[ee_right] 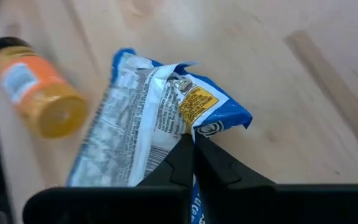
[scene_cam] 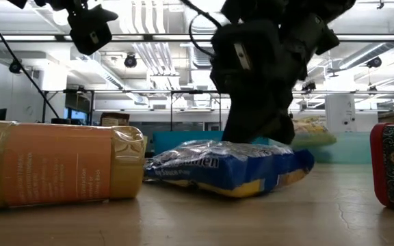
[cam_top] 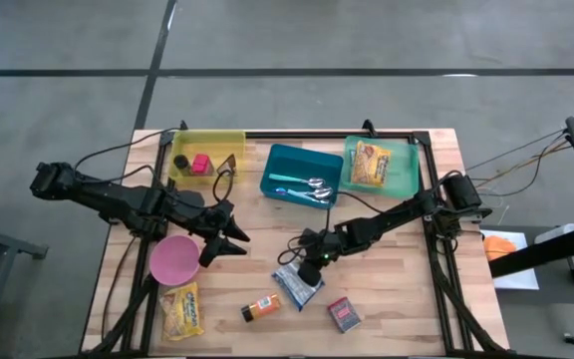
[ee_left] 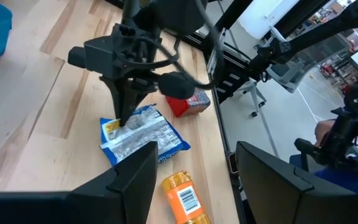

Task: Pick & Place Food Item
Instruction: Put the blue noodle pack into the green bin

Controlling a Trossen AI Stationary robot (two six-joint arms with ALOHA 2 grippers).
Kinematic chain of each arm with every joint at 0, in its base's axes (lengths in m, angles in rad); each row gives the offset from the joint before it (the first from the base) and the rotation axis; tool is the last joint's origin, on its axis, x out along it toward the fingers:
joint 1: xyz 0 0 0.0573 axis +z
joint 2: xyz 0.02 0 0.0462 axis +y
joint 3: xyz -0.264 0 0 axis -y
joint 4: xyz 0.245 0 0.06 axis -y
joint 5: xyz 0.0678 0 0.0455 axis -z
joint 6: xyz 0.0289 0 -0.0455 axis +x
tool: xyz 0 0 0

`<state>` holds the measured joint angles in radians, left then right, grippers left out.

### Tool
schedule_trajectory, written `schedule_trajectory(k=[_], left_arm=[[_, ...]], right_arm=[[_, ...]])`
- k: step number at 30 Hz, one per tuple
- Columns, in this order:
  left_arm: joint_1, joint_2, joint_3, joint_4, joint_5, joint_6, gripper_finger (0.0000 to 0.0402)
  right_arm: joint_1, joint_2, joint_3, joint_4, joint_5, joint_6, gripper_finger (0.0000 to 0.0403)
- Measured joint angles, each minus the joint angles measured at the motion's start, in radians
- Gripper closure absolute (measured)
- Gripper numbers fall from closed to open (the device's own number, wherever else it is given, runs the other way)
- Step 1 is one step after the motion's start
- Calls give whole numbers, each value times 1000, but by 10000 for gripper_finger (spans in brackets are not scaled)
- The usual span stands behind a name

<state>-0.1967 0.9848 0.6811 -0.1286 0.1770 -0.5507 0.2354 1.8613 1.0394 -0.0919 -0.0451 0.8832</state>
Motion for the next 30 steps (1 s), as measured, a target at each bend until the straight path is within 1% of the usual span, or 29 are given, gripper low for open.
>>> schedule_trajectory(k=[5, 13, 16, 20, 30], left_arm=[[0, 0, 0, -6, 0, 0, 179], [0, 0, 0, -7, 0, 1, 179], [0, 0, 1, -12, 0, 2, 179], [0, 0, 1, -24, 0, 3, 179], [0, 0, 1, -34, 0, 19, 179]], right_arm=[[4, -14, 41, -20, -13, -28, 396], [7, -67, 111, -187, -7, -95, 396], [7, -92, 119, -208, 1, -98, 396], [11, -136, 119, -236, 33, -97, 396], [17, -240, 119, -361, 151, -68, 396]])
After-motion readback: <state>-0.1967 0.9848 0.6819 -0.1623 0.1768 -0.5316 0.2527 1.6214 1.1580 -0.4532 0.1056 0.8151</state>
